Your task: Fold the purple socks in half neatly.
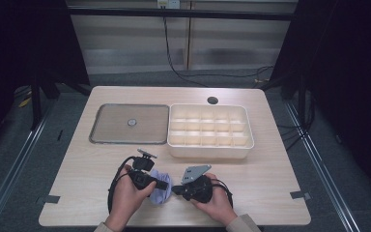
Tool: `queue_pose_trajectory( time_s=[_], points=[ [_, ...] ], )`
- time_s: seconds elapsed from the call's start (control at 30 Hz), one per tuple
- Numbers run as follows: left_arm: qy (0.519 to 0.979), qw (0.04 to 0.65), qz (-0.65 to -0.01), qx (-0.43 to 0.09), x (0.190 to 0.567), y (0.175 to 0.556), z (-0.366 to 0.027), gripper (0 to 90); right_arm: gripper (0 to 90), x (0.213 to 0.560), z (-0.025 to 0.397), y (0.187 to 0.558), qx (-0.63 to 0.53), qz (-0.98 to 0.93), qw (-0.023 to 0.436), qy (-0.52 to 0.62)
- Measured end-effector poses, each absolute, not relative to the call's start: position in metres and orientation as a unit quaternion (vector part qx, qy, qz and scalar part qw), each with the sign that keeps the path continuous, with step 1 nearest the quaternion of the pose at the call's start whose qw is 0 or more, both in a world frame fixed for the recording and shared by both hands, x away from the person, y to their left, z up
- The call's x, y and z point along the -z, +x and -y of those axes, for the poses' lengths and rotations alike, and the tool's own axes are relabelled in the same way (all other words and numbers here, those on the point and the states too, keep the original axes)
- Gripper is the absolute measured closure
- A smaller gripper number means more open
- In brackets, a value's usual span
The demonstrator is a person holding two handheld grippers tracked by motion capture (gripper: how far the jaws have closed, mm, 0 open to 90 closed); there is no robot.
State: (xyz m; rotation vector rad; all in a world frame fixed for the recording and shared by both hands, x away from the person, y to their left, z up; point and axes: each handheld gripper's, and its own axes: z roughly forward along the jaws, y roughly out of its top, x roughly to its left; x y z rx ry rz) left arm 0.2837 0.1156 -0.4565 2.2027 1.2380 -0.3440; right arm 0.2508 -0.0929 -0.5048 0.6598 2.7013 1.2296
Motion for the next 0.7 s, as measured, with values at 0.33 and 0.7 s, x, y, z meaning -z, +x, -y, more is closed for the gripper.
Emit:
queue_pose_trajectory(
  time_s=[0.33, 0.7],
  points=[
    [0.825, 0.293, -0.465, 0.129, 0.4578, 0.2831, -0.1136, 82.1, 87.2, 0.5048, 0.0923, 0.2504, -0.404, -0.887, 0.051, 0.217],
    [0.827, 0.291, -0.463, 0.131, 0.4605, 0.2829, -0.1115, 81.0, 87.2, 0.5046, 0.0918, 0.2500, -0.404, -0.887, 0.049, 0.217]
  ],
)
